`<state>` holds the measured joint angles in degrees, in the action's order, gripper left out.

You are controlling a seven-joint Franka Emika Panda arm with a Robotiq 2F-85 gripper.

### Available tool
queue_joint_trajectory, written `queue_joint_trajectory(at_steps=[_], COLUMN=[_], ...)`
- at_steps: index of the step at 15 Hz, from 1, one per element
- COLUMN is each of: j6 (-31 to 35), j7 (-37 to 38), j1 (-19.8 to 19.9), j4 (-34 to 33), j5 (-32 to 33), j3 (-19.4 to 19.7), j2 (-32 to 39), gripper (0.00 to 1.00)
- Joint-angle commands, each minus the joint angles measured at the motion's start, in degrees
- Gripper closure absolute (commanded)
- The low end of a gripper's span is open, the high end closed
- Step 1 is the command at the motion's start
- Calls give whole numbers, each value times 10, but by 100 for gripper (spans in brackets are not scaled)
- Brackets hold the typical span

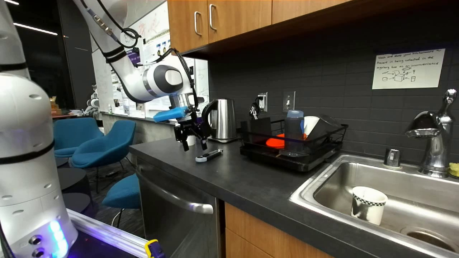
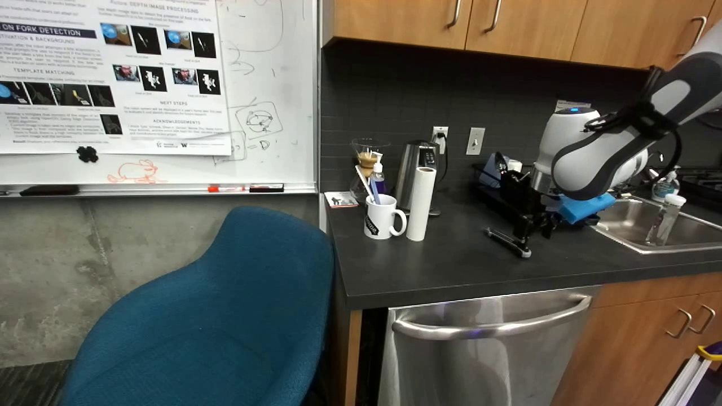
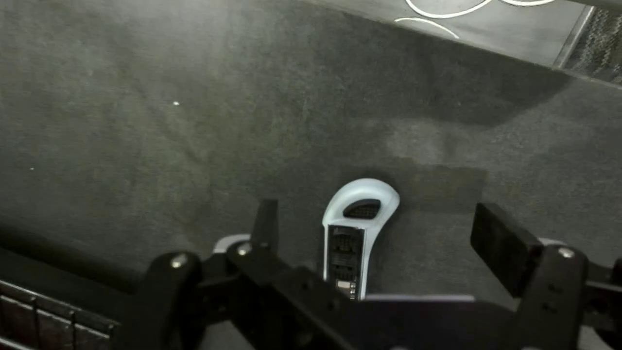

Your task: Put the black object inside the drying rack

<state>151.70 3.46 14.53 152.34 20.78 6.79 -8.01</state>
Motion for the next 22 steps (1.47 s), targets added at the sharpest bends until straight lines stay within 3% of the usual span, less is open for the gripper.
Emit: queue_joint_trajectory(at_steps=[1, 12, 13, 14, 19, 22], j6=[3, 7, 9, 9, 8, 6], j7=[-27, -79, -89, -97, -124, -122], j1=[-14, -20, -20, -19, -21, -22], j4=[-33, -89, -90, -91, -93, -83], j5=[-26, -86, -98, -108, -146, -151], j3=[11, 23, 22, 21, 20, 21], j2=[41, 117, 121, 124, 126, 110], gripper=[0, 0, 8, 27, 65, 82])
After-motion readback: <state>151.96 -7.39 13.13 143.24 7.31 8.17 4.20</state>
